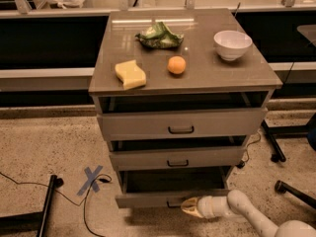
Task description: Close bottom drawer
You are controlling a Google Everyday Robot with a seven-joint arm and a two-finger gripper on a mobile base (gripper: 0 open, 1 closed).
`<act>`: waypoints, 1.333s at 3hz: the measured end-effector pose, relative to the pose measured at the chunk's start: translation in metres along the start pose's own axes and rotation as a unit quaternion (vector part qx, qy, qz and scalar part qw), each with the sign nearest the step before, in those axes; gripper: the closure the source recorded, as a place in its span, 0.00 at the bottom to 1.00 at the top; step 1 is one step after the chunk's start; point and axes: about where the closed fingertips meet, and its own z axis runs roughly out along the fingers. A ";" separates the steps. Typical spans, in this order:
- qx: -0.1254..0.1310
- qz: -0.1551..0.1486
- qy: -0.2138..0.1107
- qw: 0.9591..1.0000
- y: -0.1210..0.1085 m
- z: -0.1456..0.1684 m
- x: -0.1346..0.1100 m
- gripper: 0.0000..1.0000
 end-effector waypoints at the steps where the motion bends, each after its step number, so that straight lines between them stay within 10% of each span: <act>1: 0.001 -0.004 -0.009 1.000 -0.035 0.006 -0.010 1.00; 2: 0.011 0.000 -0.012 1.000 -0.052 0.010 -0.012 1.00; 4: 0.124 0.042 -0.010 0.991 -0.106 0.017 -0.009 1.00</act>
Offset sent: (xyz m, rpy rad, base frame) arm 0.1201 0.0039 0.0167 0.0366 -0.0347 -0.1073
